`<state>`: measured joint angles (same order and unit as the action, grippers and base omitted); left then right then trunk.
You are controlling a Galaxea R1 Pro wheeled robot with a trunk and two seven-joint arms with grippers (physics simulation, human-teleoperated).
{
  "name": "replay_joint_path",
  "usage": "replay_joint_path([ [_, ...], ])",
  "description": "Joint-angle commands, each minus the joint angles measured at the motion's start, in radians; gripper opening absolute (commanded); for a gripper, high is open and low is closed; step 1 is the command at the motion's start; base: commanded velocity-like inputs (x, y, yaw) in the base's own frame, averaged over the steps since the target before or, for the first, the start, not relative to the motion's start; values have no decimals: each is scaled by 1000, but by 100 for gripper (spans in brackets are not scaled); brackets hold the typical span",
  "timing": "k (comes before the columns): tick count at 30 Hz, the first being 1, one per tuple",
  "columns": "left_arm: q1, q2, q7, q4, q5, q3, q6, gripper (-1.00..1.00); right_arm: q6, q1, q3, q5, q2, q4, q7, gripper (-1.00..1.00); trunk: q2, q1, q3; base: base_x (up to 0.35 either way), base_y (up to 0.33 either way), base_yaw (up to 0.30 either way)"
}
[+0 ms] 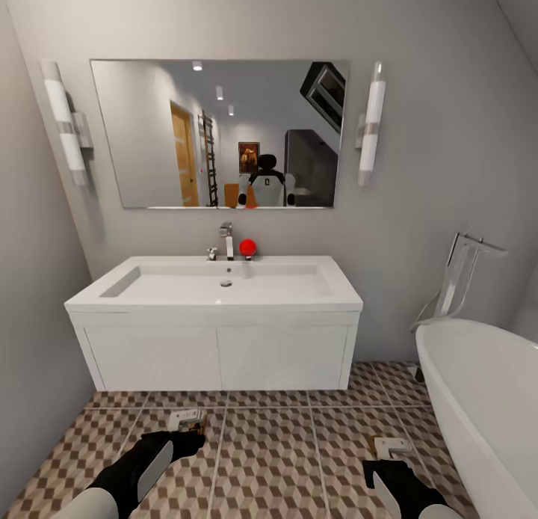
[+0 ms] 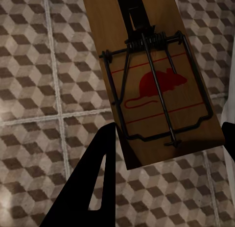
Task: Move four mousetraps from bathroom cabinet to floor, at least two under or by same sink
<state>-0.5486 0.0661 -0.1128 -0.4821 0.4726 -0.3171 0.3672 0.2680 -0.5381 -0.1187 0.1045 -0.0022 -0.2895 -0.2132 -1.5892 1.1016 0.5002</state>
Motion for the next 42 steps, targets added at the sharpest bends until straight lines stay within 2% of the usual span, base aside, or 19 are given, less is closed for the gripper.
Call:
replay_joint_path([
  [1, -1, 1, -10, -3, 9, -8, 3, -100, 7, 0, -5, 9, 1, -2, 0, -100, -8, 4, 4, 0, 0, 0],
  [42, -1, 5, -15, -1, 10, -6, -4, -100, 7, 0, -4, 11, 1, -2, 0, -100, -295, 161, 133, 0, 0, 0],
])
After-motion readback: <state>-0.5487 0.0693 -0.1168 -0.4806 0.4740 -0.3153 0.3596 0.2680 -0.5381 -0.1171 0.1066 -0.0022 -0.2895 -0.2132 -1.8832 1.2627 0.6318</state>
